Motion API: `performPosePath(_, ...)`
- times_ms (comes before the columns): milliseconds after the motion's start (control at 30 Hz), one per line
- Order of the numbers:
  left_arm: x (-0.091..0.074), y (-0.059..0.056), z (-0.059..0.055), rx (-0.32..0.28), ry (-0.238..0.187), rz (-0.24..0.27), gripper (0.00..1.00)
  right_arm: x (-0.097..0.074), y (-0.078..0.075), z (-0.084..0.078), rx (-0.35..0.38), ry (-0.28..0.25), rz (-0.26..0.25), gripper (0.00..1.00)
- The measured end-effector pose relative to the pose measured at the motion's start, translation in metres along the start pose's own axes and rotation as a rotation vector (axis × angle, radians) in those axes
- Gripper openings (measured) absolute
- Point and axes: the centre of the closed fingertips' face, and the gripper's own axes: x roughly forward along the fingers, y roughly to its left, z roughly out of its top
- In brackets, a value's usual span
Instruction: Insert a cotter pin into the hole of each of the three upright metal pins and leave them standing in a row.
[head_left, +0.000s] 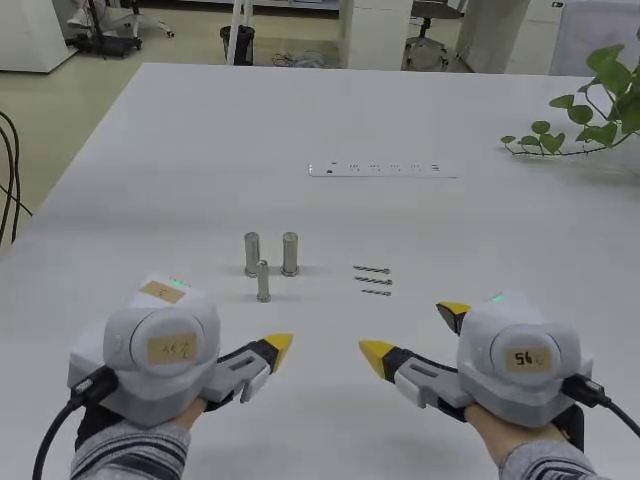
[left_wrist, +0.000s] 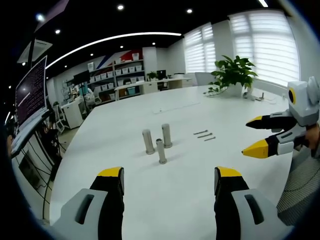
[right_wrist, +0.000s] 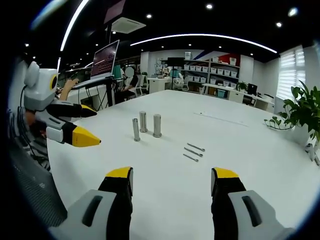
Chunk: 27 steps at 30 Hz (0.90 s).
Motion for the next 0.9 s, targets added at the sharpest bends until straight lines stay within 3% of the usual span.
performPosePath(900, -0.0003, -0.0009, 0.0014, 0.0, -0.006, -0.006, 0.73, 0.0016, 0.0063, -0.0029, -0.014, 0.011, 0.021, 0.59)
